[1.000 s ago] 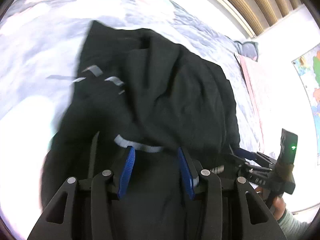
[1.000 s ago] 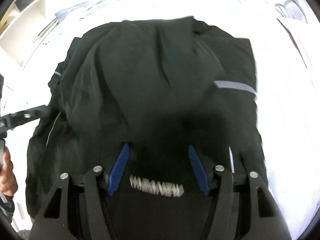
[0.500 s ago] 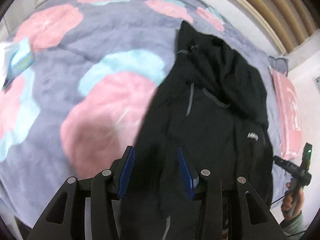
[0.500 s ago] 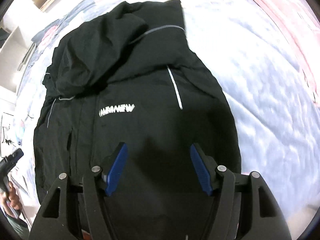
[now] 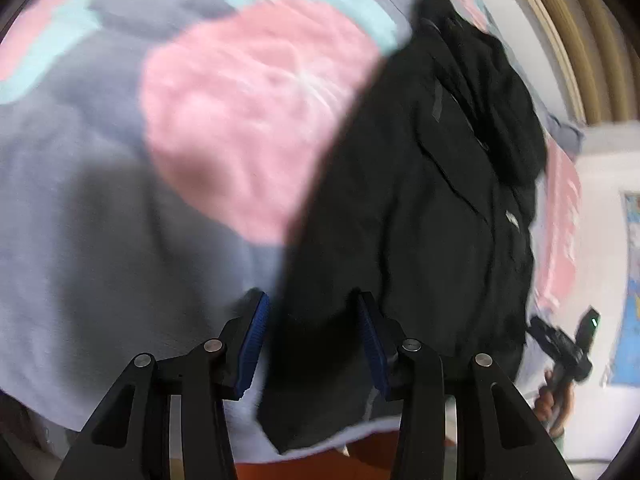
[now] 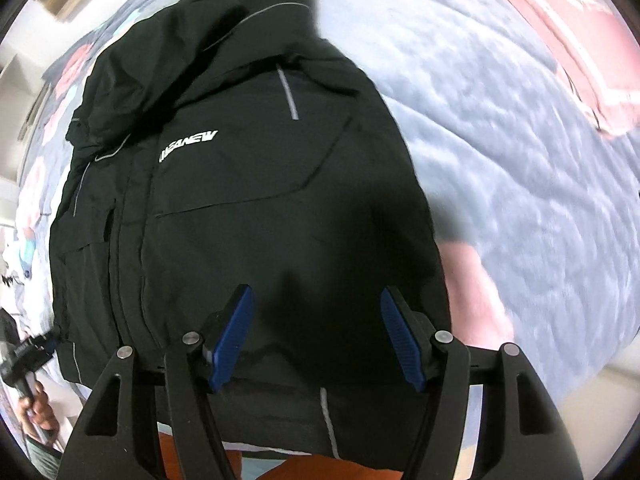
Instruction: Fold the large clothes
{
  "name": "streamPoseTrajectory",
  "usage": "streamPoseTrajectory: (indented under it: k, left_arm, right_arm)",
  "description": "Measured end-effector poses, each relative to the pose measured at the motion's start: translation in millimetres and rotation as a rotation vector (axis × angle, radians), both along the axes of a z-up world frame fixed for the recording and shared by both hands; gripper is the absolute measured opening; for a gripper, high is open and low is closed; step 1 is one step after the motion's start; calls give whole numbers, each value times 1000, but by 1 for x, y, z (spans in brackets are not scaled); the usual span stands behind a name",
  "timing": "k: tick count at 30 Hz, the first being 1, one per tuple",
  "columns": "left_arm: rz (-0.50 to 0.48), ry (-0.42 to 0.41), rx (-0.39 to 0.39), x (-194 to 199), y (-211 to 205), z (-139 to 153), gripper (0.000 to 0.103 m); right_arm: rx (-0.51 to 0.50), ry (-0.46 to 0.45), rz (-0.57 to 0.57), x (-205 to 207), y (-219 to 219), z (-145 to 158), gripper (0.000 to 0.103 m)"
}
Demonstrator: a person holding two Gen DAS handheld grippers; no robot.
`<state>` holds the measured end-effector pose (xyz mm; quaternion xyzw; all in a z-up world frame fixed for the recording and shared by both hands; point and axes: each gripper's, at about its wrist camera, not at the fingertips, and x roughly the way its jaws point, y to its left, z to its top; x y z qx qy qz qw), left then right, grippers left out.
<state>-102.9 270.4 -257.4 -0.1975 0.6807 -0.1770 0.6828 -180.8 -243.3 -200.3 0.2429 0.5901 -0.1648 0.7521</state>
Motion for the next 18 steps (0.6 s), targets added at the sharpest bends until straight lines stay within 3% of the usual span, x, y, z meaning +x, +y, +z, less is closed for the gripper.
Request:
streamPoseTrajectory:
  k: [3, 4, 6, 8, 10, 12, 14, 18]
  left_arm:
    - [-92, -2, -79, -6, -17, 7, 46]
    - [-103, -5, -135, -7, -21, 12, 46]
    - [-100, -42, -345, -9, -24, 31, 46]
    - [-92, -75, -414, -6, -27, 41, 49]
    - [-94, -63, -301, -1, -34, 33, 49]
    - [-105, -2, -176, 1, -41, 11, 49]
    - [-141, 54, -104, -4, -47, -8, 49]
    - [-177, 61, -96, -15, -59, -12, 49]
  right_arm:
    - [-5, -2, -14, -7, -5, 5, 68]
    - [-7, 1, -16, -9, -6, 6, 68]
    - [6, -1, -24, -17, -11, 8, 68]
    - [13, 2, -35, -25, -15, 8, 68]
    - [20, 13, -48, -33, -20, 4, 68]
    - [46, 18, -68, -43, -26, -1, 68]
    - [66, 26, -80, -53, -30, -5, 68]
    - [71, 48, -82, -71, -32, -7, 68]
